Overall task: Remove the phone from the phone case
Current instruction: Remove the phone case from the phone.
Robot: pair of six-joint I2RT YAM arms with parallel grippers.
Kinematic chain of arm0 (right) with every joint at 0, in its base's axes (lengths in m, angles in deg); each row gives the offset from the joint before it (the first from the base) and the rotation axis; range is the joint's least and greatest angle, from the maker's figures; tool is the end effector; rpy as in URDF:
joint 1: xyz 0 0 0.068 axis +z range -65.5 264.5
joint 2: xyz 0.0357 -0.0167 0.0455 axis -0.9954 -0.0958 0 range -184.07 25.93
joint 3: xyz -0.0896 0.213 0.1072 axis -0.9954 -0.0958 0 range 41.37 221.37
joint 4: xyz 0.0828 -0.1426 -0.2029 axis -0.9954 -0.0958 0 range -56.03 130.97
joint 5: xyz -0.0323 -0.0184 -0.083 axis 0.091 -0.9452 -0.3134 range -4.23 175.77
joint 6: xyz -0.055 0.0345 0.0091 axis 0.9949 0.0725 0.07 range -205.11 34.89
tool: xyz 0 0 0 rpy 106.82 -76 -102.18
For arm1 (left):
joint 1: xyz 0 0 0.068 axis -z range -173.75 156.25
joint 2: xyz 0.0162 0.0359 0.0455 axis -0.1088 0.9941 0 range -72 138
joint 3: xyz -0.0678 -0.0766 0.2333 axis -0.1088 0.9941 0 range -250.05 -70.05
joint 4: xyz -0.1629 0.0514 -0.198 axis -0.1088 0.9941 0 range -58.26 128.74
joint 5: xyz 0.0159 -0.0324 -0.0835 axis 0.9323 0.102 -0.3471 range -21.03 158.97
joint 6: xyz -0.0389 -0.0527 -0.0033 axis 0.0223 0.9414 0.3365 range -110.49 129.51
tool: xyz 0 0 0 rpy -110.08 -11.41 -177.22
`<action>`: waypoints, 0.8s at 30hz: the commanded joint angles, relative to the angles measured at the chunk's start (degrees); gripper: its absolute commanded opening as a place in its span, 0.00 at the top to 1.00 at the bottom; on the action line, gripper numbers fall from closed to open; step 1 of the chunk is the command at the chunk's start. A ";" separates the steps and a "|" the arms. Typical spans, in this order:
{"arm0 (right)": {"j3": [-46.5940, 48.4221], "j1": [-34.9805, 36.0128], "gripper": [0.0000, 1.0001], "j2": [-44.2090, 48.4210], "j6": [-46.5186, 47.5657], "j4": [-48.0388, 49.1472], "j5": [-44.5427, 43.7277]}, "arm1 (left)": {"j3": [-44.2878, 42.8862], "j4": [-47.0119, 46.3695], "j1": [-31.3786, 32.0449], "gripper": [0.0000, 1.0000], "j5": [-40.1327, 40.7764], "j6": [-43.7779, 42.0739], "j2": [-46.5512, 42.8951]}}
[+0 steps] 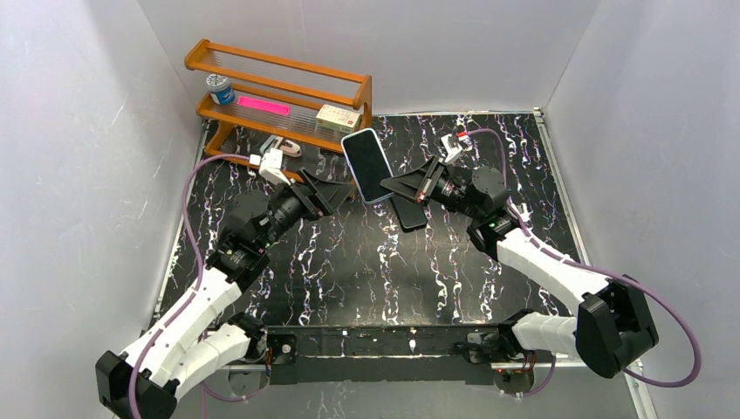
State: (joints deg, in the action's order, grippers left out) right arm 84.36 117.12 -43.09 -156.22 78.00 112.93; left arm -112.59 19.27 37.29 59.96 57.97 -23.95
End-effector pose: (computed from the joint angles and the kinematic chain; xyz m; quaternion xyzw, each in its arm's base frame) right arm 0.2370 0.1796 0.3117 0.0327 0.6435 0.6822 0.3458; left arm 0.1928 -0.1254 0.3473 -0.0420 0.6621 -0.5174 0.5405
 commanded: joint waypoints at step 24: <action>1.94 -0.09 0.99 3.37 -3.15 8.88 -1.18 | 7.26 -17.14 0.15 0.29 -8.36 14.68 5.70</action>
State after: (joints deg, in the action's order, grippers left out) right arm 84.33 117.12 -41.89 -158.47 78.83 112.45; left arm -105.34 6.03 37.29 53.20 71.66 -18.88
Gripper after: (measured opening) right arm 0.137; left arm 0.719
